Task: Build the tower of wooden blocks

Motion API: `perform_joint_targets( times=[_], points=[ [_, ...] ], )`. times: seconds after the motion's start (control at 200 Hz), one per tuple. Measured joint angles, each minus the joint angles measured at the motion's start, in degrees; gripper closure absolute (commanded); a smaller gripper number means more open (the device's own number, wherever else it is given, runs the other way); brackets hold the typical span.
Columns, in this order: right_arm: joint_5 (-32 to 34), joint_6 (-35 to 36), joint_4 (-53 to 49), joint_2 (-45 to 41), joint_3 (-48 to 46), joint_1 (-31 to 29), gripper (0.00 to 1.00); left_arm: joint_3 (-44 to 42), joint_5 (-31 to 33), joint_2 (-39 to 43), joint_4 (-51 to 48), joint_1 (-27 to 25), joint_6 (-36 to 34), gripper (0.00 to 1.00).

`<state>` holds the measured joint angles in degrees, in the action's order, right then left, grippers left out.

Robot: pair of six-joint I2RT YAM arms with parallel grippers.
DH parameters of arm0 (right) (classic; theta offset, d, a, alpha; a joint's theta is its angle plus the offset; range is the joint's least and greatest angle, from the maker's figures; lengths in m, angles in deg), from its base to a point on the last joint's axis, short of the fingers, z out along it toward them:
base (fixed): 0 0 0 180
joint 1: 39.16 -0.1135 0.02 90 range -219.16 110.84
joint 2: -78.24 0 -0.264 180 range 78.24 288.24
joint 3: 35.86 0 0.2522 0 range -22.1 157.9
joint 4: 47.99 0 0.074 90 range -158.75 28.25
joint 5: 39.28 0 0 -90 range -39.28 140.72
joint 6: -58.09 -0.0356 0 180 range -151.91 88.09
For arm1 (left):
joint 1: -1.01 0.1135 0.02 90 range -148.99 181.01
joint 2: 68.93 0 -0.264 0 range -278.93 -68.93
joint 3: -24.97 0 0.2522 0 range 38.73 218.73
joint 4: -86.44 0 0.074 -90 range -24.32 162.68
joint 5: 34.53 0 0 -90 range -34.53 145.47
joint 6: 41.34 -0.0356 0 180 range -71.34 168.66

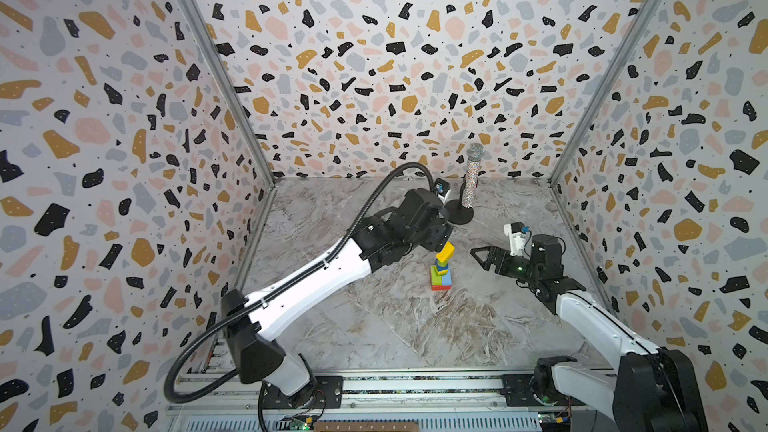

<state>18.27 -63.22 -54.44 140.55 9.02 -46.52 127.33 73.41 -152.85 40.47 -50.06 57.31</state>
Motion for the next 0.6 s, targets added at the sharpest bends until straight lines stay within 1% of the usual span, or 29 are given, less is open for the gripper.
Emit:
perform_joint_targets(
  times=[0.175, 0.35, 0.481, 0.601],
  points=[
    [4.0, 0.2, -1.9, -1.8, 1.9, 0.0, 0.01, -9.1, 2.4, 8.6, 2.9, 6.8, 2.4, 0.13],
    [10.0, 1.8, -3.3, -5.2, 2.1, 0.0, 0.01, -21.4, 6.3, 18.0, 4.8, 10.6, 4.5, 0.11],
    [15.2, 4.0, -3.3, -7.8, 2.1, 0.0, 0.01, -29.7, 12.0, 24.2, 5.1, 13.8, 6.5, 0.0],
    [20.4, 7.2, -2.5, -8.6, 1.4, 0.0, 0.01, -36.7, 15.0, 28.7, 6.5, 18.7, 8.8, 0.0]
  ],
)
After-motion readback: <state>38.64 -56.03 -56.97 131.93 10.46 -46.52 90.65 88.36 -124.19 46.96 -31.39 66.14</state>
